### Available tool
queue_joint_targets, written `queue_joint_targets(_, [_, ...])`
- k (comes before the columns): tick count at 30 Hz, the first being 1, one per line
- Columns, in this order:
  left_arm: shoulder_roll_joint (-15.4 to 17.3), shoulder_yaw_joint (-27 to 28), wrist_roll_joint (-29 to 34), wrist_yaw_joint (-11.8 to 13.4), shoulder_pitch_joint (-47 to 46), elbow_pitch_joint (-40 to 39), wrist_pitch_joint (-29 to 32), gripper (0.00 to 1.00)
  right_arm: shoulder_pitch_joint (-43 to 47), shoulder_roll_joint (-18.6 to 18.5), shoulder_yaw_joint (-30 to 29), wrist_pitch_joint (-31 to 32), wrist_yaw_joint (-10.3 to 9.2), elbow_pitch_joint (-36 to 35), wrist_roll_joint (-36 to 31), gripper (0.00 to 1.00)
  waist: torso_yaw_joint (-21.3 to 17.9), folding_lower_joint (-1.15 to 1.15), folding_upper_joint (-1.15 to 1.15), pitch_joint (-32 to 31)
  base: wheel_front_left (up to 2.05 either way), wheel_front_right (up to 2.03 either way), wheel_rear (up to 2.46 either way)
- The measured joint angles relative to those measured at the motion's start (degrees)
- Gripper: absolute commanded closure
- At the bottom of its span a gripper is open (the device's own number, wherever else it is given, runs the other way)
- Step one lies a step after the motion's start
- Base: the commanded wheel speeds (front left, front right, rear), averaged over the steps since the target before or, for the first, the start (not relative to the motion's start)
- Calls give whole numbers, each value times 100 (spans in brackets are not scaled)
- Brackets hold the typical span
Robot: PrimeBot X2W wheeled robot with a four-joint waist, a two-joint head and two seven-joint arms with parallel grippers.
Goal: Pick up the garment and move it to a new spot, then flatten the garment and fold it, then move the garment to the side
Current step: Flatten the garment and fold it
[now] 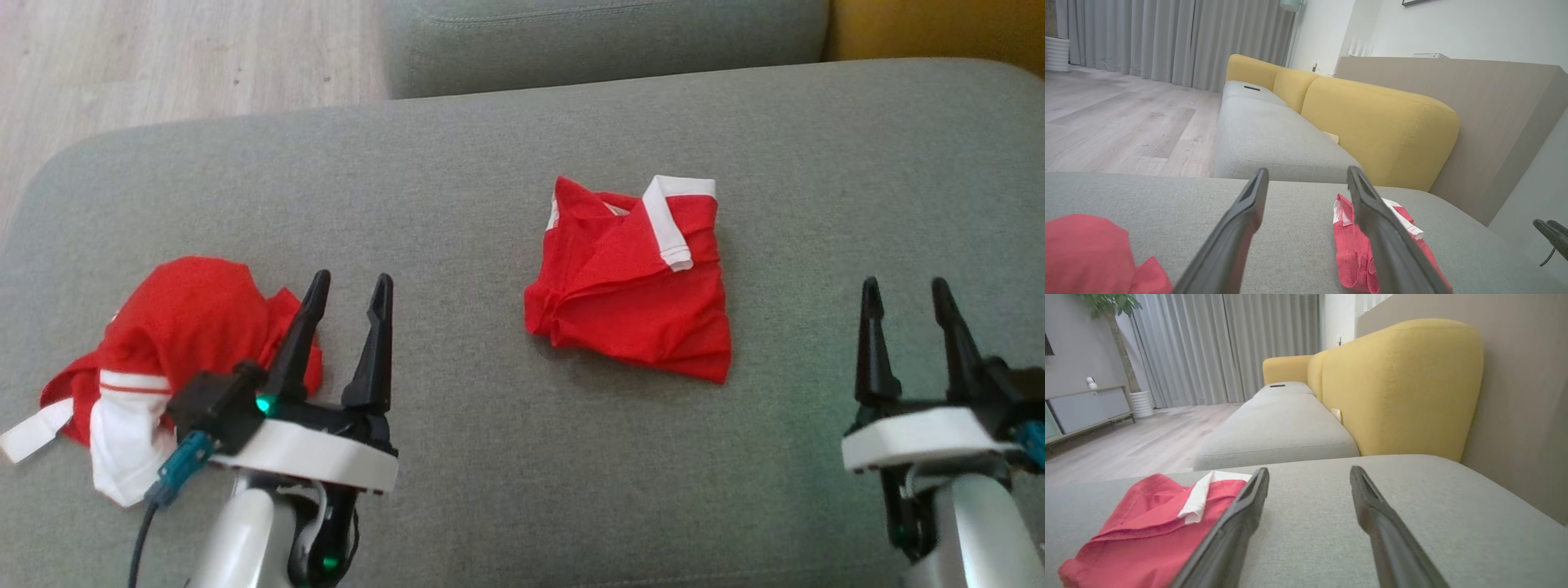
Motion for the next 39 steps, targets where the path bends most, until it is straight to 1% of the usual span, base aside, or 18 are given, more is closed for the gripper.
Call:
queue_joint_targets(4, [2, 96, 46, 34, 158, -37, 0, 0, 213, 15, 31, 0, 0, -149, 113, 0, -37, 0, 0, 0, 0, 0, 0])
queue_joint_targets(11, [2, 54, 47, 42, 210, -80, 0, 0, 270, 27, 54, 0, 0, -220, 169, 0, 21, 0, 0, 91, 0, 0, 0])
queue_joint_targets(12, [2, 35, 47, 41, 209, -81, 0, 0, 268, 27, 44, 0, 0, -216, 169, 64, 42, 0, 0, 115, 0, 0, 0])
queue_joint_targets(13, [2, 7, 47, 40, 206, -81, 0, 0, 262, 29, 25, 0, 0, -209, 166, 100, 68, 0, 0, 146, 0, 0, 0])
queue_joint_targets(18, [1, -88, 44, 34, 153, -74, 0, 0, 47, 27, -3, 0, 0, 96, -75, 100, 246, 0, 0, 320, 0, 0, 0])
queue_joint_targets(25, [1, -236, -18, -10, -76, -12, 0, 0, -622, 26, -18, 3, 0, 1125, -321, 100, 606, 0, 0, 579, 0, 0, 0])
queue_joint_targets(33, [0, -315, -76, -14, -204, 40, 0, 0, -1416, 22, 254, 3, 0, 2194, -456, 100, 1035, 0, 0, 849, 0, 0, 0])
queue_joint_targets(35, [1, -349, -111, -10, -244, 41, 0, 0, -1538, 19, 302, 3, 0, 2439, -600, 100, 1113, 0, 0, 889, 0, 0, 0])
queue_joint_targets(39, [-2, -441, -171, -7, -294, 40, 0, 0, -1777, 13, 438, 3, 0, 2755, -691, 100, 1254, 1, 0, 961, 0, 0, 0])
